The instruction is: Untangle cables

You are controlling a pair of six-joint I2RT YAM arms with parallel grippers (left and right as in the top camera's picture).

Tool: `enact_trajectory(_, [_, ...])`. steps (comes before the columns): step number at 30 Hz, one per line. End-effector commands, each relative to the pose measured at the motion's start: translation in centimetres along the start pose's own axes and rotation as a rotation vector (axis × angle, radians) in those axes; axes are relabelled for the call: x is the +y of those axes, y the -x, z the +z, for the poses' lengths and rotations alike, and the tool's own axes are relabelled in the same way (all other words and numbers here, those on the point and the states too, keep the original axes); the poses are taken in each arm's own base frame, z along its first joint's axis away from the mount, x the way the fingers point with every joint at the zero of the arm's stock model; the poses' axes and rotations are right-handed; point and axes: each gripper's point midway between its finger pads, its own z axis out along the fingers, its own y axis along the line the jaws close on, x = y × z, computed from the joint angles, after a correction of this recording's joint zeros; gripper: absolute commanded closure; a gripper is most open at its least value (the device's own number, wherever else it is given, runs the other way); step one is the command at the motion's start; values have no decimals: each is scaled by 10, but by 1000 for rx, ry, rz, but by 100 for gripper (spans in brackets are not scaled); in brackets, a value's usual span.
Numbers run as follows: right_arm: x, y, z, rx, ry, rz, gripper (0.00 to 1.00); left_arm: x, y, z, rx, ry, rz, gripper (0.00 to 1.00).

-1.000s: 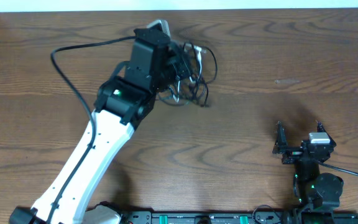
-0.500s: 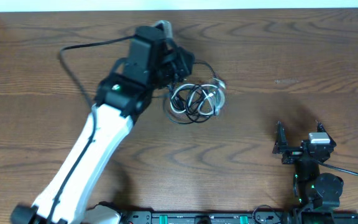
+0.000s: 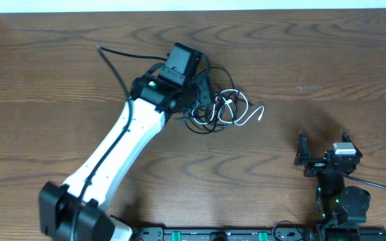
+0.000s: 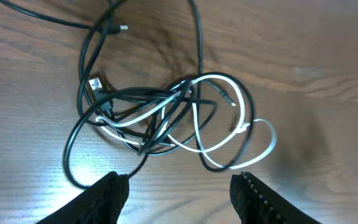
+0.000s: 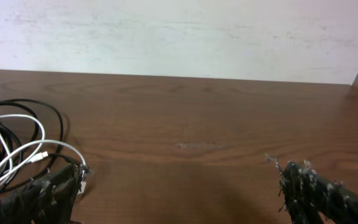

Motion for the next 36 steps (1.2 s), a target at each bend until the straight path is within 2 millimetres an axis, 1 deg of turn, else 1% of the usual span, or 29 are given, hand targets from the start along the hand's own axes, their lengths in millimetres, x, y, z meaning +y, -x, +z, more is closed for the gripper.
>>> enact_trajectory(1, [1, -1, 0, 4, 5, -13, 1, -3, -7, 25, 45, 7, 50, 41])
enact_trajectory(4, [1, -1, 0, 4, 5, -13, 1, -22, -20, 49, 115, -65, 70, 41])
enact_trajectory(7, [1, -1, 0, 4, 5, -13, 1, -38, -30, 68, 154, -120, 94, 40])
enact_trajectory(10, [1, -1, 0, 4, 5, -13, 1, -43, -35, 77, 161, -124, 109, 40])
enact_trajectory(17, [1, -1, 0, 4, 5, -13, 1, -46, -40, 80, 168, -123, 122, 39])
enact_trajectory(20, [1, -1, 0, 4, 5, -13, 1, -42, -41, 82, 150, -89, 130, 40])
enact_trajectory(23, [1, -1, 0, 4, 5, -13, 1, -36, -43, 90, 131, -36, 146, 41])
enact_trajectory(24, [1, -1, 0, 4, 5, -13, 1, -37, -45, 91, 132, -38, 150, 44])
enact_trajectory(26, [1, -1, 0, 4, 5, -13, 1, -42, -46, 93, 128, -49, 158, 47])
enact_trajectory(28, [1, -1, 0, 4, 5, -13, 1, -48, -47, 93, 120, -62, 170, 47])
enact_trajectory(31, [1, -1, 0, 4, 5, -13, 1, -51, -49, 95, 120, -66, 178, 47])
enact_trajectory(33, [1, -1, 0, 4, 5, -13, 1, -48, -48, 99, 116, -52, 178, 47])
enact_trajectory(36, [1, -1, 0, 4, 5, -13, 1, -34, -44, 110, 94, 16, 176, 47])
